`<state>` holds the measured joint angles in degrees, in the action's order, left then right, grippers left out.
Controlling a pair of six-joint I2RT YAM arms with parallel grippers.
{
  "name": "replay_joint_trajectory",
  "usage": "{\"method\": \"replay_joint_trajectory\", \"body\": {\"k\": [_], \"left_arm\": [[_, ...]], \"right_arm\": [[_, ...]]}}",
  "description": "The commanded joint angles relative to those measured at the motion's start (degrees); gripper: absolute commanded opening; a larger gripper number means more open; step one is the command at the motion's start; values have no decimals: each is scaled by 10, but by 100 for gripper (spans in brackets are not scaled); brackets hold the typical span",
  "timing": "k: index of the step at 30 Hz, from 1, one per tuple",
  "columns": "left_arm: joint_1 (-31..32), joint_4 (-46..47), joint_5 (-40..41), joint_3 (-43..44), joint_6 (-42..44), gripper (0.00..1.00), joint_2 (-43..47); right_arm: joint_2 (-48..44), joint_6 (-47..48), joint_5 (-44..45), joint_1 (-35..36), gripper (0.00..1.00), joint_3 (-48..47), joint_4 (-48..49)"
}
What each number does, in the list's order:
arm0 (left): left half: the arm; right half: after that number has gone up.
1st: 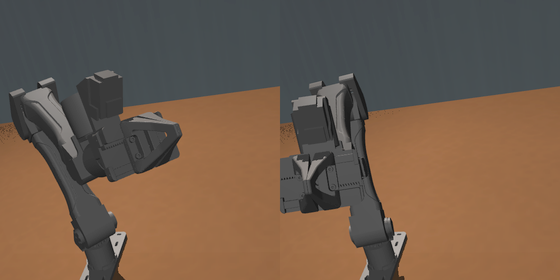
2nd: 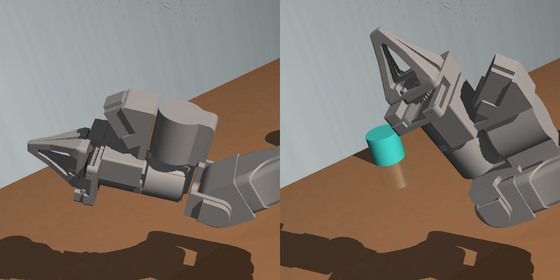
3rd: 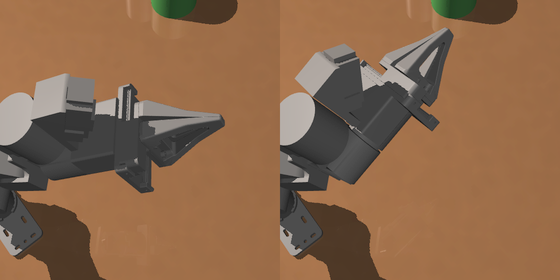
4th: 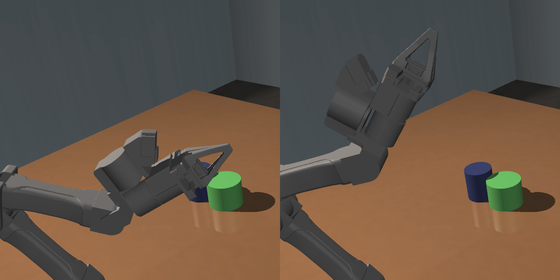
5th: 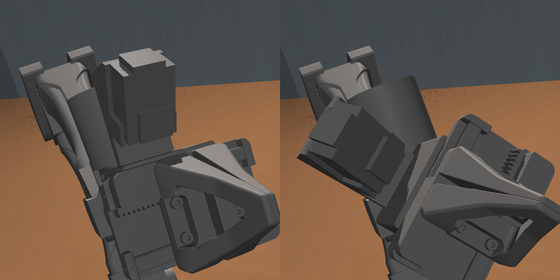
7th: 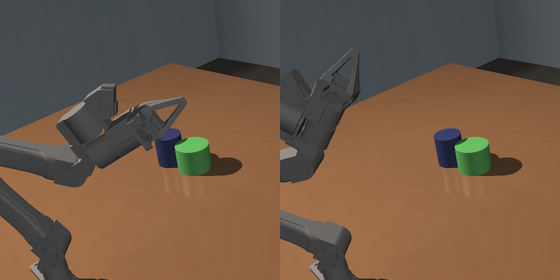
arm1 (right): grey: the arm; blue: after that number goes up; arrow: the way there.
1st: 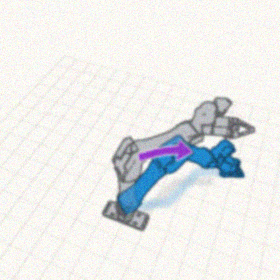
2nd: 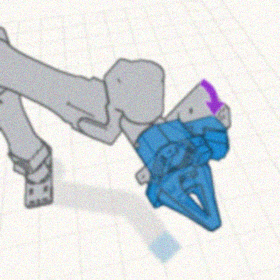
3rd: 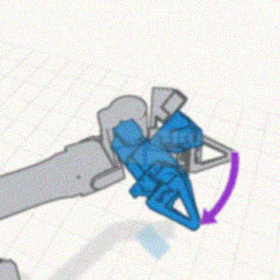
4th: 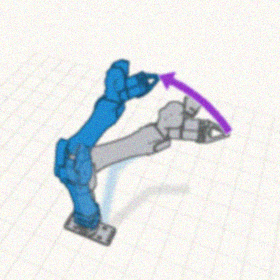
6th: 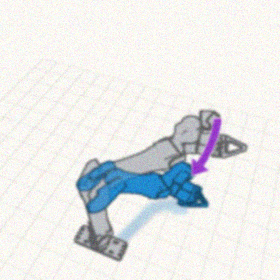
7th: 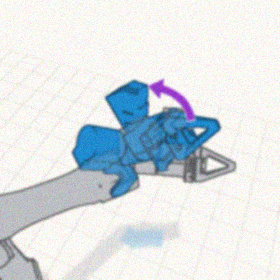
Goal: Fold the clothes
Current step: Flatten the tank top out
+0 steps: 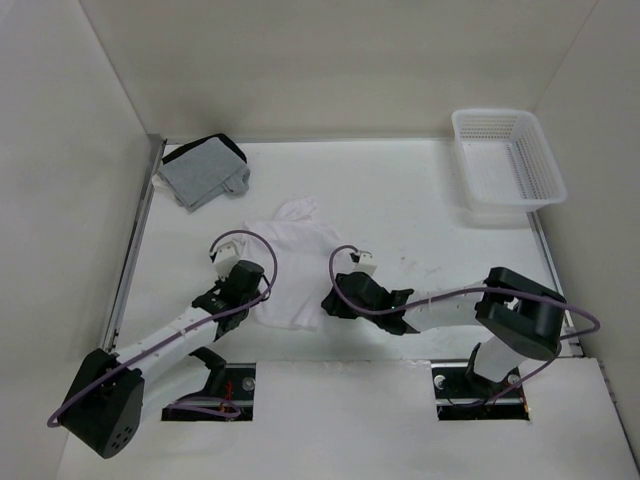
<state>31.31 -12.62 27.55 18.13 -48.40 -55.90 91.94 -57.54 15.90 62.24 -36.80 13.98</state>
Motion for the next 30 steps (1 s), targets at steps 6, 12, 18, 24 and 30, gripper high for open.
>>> {"method": "replay_joint_trajectory", "body": {"k": [6,12,18,24,30], "left_arm": [[0,-21,1,10,-16,7,77],[-4,-43,-3,9,-27,4,112],[6,-31,15,22,-21,32,41],[20,-23,39,31,-17,34,-1],[25,-13,40,33,-17,26,-18]], "right_arm": [[-19,-13,12,-19,38,53,10],[-5,-11,-8,-32,33,55,34],[31,-16,-25,-33,23,35,55],[57,-11,-29,-34,9,15,68],[5,7,-9,-50,4,44,68]]}}
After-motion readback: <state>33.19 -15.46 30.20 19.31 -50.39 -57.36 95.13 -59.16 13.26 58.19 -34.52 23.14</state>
